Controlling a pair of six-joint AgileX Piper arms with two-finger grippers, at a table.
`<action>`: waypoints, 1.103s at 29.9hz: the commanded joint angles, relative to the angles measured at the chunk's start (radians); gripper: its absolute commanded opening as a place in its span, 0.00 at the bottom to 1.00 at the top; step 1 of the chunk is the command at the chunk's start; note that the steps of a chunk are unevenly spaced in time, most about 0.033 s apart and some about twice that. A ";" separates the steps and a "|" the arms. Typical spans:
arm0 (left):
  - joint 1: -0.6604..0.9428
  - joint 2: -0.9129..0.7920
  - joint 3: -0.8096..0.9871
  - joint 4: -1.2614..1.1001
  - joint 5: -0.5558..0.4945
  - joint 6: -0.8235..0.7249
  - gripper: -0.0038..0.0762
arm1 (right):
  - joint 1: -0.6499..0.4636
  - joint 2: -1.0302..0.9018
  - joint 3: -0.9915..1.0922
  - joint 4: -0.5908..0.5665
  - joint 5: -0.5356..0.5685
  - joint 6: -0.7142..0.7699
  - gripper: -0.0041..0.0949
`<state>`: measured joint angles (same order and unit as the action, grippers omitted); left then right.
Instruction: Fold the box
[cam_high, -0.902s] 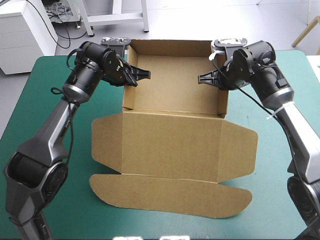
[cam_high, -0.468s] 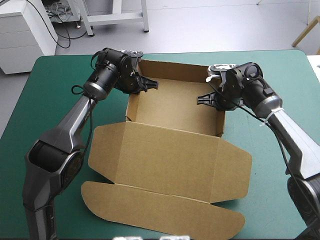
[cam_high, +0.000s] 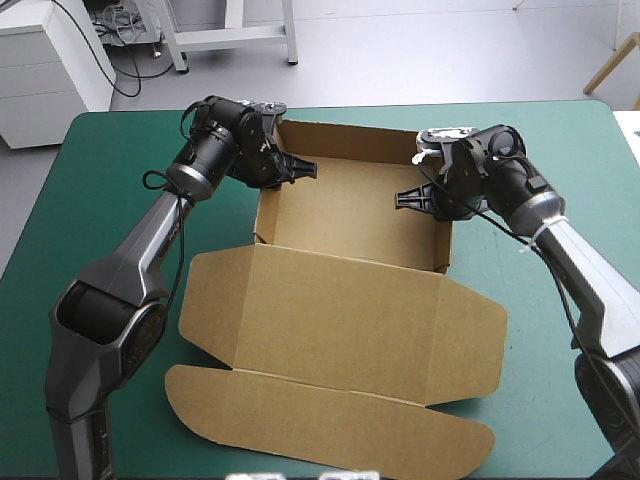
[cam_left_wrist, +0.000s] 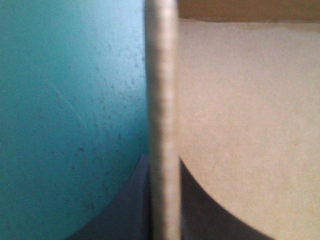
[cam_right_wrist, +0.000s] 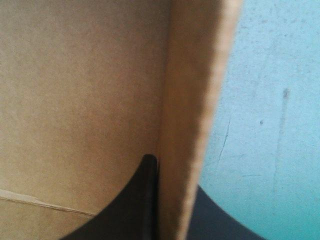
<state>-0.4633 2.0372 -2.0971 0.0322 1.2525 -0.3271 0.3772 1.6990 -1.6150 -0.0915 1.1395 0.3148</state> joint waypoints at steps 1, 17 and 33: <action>-0.003 -0.063 -0.038 -0.043 0.042 -0.001 0.04 | -0.006 -0.029 -0.021 0.030 0.002 -0.074 0.02; -0.004 0.010 0.042 -0.069 0.044 -0.001 0.04 | -0.033 0.063 -0.021 -0.001 -0.031 -0.095 0.02; -0.004 0.053 0.042 -0.069 0.040 0.010 0.04 | -0.033 0.087 -0.021 -0.008 -0.120 -0.151 0.09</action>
<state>-0.4604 2.1443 -2.0308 -0.0161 1.2304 -0.3485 0.3425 1.8328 -1.6085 -0.0995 1.0857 0.2210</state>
